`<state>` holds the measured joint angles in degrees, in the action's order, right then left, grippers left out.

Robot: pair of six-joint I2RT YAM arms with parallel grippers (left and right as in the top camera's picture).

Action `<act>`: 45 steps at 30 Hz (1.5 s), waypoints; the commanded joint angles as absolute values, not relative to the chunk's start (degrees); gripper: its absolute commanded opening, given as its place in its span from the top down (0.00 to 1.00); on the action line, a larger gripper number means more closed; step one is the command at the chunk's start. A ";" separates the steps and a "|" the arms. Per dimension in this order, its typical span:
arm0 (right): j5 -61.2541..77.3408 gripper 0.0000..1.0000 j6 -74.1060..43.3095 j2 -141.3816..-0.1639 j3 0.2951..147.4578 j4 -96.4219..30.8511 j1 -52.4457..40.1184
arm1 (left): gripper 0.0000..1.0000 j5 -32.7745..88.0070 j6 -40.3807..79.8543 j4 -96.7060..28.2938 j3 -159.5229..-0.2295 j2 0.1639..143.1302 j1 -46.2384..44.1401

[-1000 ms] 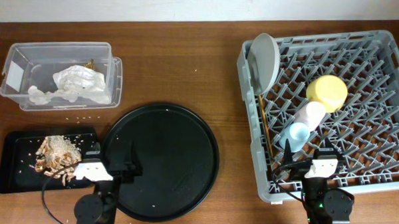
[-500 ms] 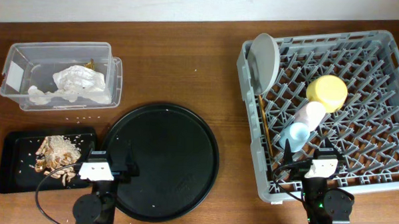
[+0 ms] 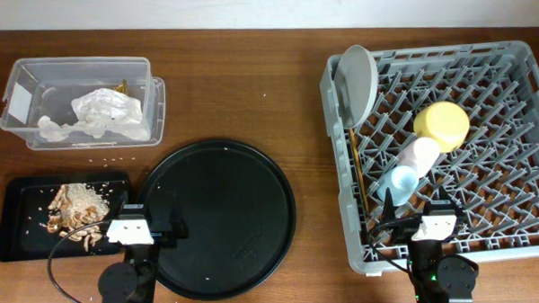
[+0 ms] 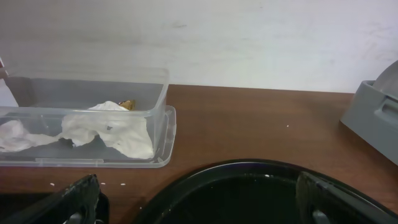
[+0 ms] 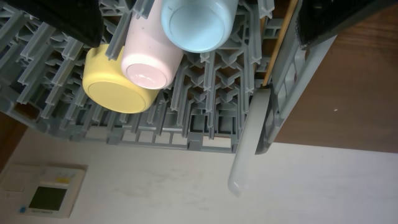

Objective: Sort waste into correct bins and load items into the dishwasher rack

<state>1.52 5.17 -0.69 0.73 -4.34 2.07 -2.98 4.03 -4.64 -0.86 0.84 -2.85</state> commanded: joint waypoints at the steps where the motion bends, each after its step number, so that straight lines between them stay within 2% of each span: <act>1: 1.23 0.01 5.58 -0.19 0.32 -4.51 2.33 | 0.01 -2.35 2.68 -4.82 -0.51 0.25 -2.55; 7: 1.23 0.01 5.58 -0.19 0.32 -4.51 2.33 | 0.01 -1.30 -0.95 -4.95 -0.54 0.25 -2.57; 45: 1.23 0.01 5.58 -0.21 0.32 -4.51 2.33 | 0.01 -1.28 -0.93 -4.78 -0.54 0.30 -2.55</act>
<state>1.52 5.17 -0.69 0.73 -4.34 2.07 -1.91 -0.03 -4.69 -0.86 0.84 -2.85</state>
